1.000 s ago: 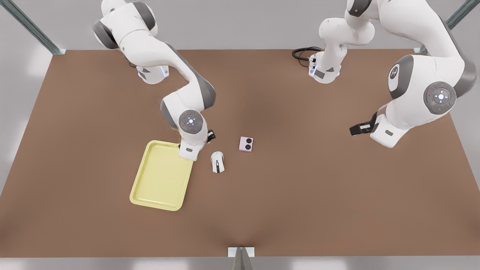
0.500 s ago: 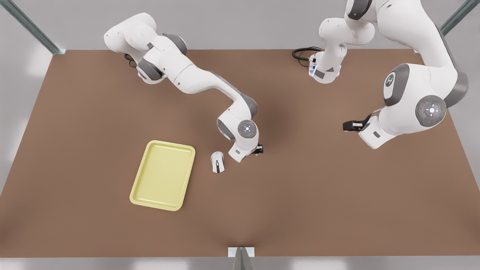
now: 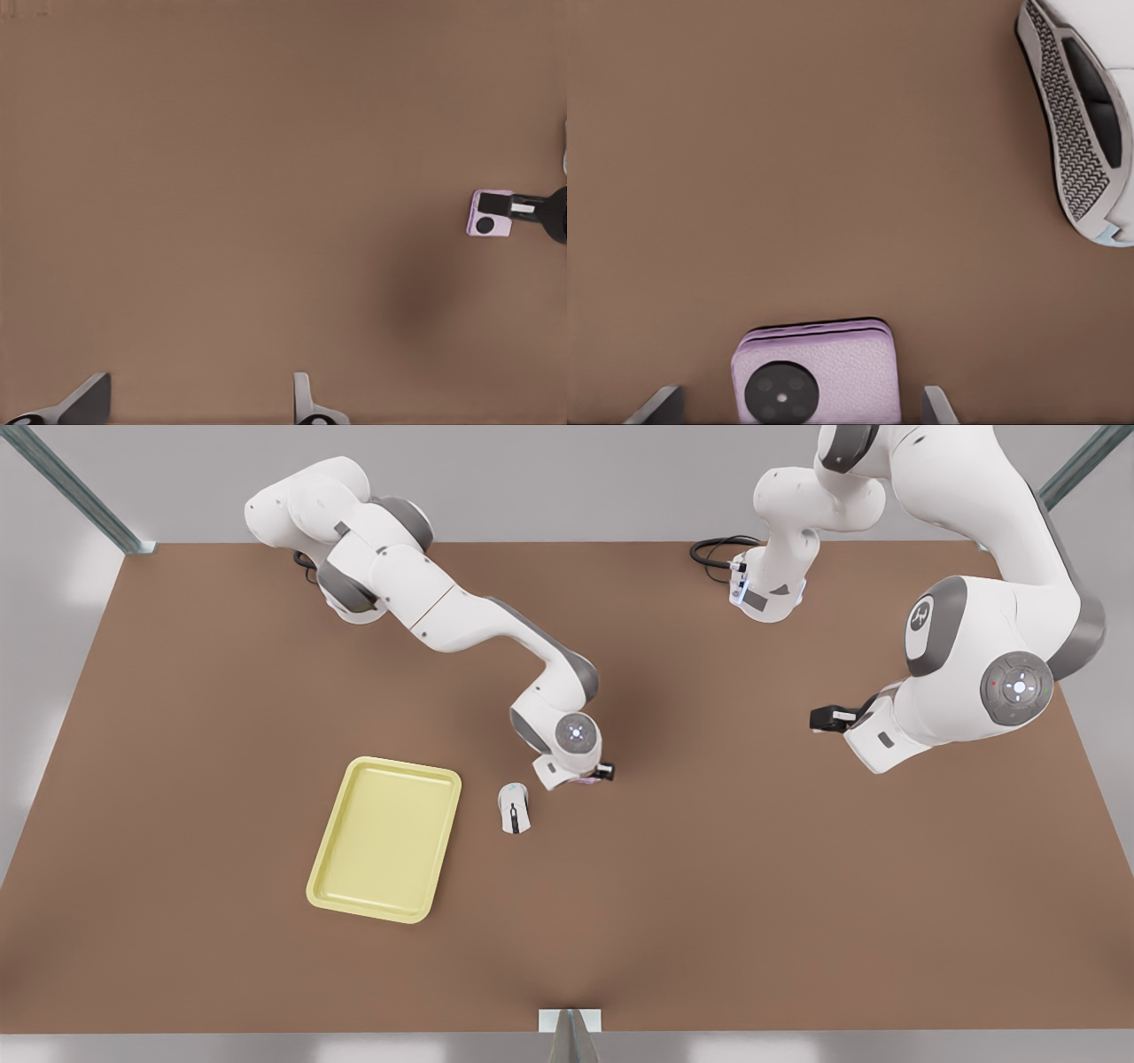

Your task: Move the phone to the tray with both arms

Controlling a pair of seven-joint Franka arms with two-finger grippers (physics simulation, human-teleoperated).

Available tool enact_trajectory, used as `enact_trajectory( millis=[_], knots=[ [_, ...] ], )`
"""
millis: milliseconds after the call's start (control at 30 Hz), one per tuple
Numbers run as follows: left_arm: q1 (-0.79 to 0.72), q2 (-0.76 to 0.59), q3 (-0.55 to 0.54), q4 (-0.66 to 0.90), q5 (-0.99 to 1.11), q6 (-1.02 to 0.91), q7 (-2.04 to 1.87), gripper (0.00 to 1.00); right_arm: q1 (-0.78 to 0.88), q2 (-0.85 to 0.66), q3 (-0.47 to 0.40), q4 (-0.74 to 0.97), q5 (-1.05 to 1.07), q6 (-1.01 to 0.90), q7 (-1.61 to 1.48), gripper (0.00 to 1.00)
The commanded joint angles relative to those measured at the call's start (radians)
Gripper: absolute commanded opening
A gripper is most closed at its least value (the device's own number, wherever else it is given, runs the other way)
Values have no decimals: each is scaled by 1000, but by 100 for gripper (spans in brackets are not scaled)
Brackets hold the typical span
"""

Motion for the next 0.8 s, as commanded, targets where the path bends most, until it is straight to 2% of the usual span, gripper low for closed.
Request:
enact_trajectory(
  millis=[0, 567, 600, 633, 767],
  knots=[
    [0, -1, 0, 0, 0, -1, 72, 100, -6, 6, 6, -3, 3, 64, 171, 100],
    [0, 5, 2, 2, 4, 11, 72, 100, -15, -5, 24, -82, -6, 65, -58, 100],
    [0, 3, 2, 3, 5, 11, 72, 100, -14, -2, 24, -82, -10, 90, -55, 96],
    [0, 5, 2, 3, 5, 11, 74, 100, -14, -2, 24, -82, -10, 94, -53, 84],
    [0, 5, 2, 3, 5, 16, 74, 100, -14, 1, 24, -84, -16, 105, -59, 82]
  ],
)
